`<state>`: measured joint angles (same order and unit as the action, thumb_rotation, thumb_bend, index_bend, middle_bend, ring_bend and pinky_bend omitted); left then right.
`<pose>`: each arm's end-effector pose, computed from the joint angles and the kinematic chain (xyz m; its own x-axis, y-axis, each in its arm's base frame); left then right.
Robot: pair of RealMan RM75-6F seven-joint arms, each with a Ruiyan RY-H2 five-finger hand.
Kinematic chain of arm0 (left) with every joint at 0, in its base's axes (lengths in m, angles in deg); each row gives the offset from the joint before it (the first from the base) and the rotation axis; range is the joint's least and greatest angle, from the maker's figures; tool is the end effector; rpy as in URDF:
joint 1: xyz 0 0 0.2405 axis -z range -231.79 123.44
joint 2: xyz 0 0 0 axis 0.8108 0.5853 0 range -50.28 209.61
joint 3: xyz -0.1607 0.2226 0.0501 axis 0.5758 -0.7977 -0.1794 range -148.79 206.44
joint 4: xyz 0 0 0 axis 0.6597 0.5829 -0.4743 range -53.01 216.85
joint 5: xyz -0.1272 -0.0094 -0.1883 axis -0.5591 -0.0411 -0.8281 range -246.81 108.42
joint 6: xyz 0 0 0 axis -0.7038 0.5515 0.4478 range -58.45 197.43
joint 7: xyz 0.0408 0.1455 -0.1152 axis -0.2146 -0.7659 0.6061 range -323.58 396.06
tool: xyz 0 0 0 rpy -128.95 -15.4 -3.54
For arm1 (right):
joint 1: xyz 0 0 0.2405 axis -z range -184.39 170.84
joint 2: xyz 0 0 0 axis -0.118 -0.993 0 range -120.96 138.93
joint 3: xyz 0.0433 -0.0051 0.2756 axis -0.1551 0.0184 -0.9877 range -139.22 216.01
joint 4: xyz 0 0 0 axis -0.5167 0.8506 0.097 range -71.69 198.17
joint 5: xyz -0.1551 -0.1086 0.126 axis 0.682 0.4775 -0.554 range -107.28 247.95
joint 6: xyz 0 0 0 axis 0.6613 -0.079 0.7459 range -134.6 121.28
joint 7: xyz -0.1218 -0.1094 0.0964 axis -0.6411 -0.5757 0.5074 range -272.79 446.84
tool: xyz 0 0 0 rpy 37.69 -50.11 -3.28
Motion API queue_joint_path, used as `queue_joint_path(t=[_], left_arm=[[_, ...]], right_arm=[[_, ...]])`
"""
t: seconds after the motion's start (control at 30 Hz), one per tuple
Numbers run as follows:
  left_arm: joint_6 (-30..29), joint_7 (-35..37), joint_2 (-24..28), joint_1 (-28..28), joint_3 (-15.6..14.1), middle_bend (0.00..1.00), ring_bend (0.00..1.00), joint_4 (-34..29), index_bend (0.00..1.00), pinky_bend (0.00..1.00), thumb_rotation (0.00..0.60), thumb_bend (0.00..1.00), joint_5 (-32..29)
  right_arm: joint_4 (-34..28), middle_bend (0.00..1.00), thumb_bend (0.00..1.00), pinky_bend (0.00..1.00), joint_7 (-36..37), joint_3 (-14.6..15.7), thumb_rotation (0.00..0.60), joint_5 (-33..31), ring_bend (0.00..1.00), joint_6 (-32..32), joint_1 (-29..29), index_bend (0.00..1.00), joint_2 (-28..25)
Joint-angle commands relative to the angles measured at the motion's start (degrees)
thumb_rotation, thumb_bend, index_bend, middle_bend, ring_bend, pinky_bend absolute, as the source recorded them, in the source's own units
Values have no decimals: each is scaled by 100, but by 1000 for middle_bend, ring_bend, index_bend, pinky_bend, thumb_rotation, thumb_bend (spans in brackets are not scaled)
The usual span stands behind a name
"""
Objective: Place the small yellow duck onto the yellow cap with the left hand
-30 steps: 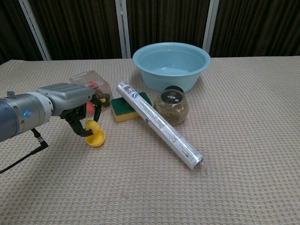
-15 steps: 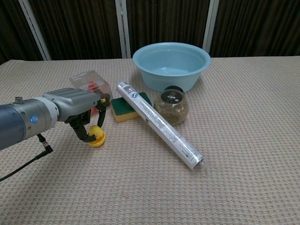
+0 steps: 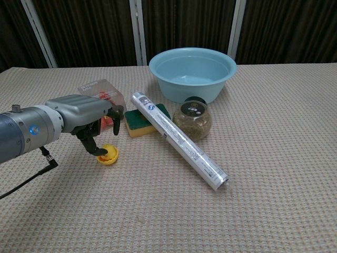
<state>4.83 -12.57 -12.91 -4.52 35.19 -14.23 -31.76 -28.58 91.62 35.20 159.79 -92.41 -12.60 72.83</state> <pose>-0.1316 0.3702 -0.0844 0.6189 0.3460 0.7051 0.7844 -0.3176 -0.5327 -0.3244 -0.2367 0.1540 0.3371 0.0167 0.9413 -0.9374 -0.0863 0.3373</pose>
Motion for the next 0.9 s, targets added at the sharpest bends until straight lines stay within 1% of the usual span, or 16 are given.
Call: queue_joint_path(t=[0.03,0.07,0.13,0.2,0.27,0.3,0.33,0.37,0.4,0.43,0.47,0.5,0.57,0.67,0.8,0.9], left_arm=[[-153,259,85,-111,49,955,811,-185,349,669,600,224,258],[-266,413,141,-191,53,935,794,-291,347,659,600,223,449],[-502,574,255,-333,-1,849,720,-451,327,606,600,217,765],[-810,712,451,-537,-166,756,643,-678,302,546,600,213,1203],[-1110,849,688,-770,-372,588,516,-912,254,462,600,211,1617],[-1234,922,795,-877,-462,488,449,-1014,221,420,600,209,1778],[-1306,968,859,-942,-515,421,404,-1073,200,388,600,209,1863],[-1446,1069,1001,-1080,-639,327,334,-1200,167,336,600,206,2040],[-1608,1200,1213,-1264,-830,237,257,-1365,131,277,600,201,2288],[-1715,1282,1346,-1380,-942,179,199,-1449,106,234,600,198,2439],[-1861,1401,1524,-1539,-1095,97,112,-1537,63,159,600,192,2659],[-1962,1477,1644,-1650,-1203,38,46,-1577,29,84,600,186,2806],[-2174,1640,1902,-1899,-1451,0,0,-1604,0,7,600,166,3134],[-2485,1769,2228,-2247,-1739,0,0,-1559,0,0,600,129,3449],[-2962,1962,2443,-2661,-1896,0,0,-1290,0,0,600,116,3844],[-3247,2335,2530,-2961,-2020,0,0,-1031,0,0,600,115,4227]], right_arm=[[5,0,48,31,-6,1,600,-9,0,14,-3,24,-2],[8,0,48,31,-14,3,600,-18,0,29,-5,24,-4],[13,0,48,31,-35,4,600,-32,0,43,-6,24,-6],[17,0,48,31,-64,-4,600,-43,0,39,-6,24,-2],[22,0,48,31,-93,-3,600,-43,0,43,-8,24,5],[23,0,48,31,-103,0,600,-42,0,51,-10,24,7],[23,0,48,31,-113,3,600,-40,0,56,-12,24,8],[24,0,48,31,-135,6,600,-39,0,62,-14,24,9],[19,0,48,31,-169,14,600,-41,0,76,-15,24,10],[12,0,48,31,-188,18,600,-43,0,84,-15,24,10],[4,0,48,31,-218,25,600,-45,0,93,-15,24,9],[-1,0,48,31,-237,27,600,-48,0,98,-15,24,9],[-14,0,48,31,-272,32,600,-56,0,109,-13,24,9],[-26,0,48,31,-322,36,600,-65,0,124,-14,24,9],[-12,0,48,31,-390,35,600,-61,0,122,-18,24,27],[-3,0,48,31,-431,29,600,-52,0,105,-18,24,47]])
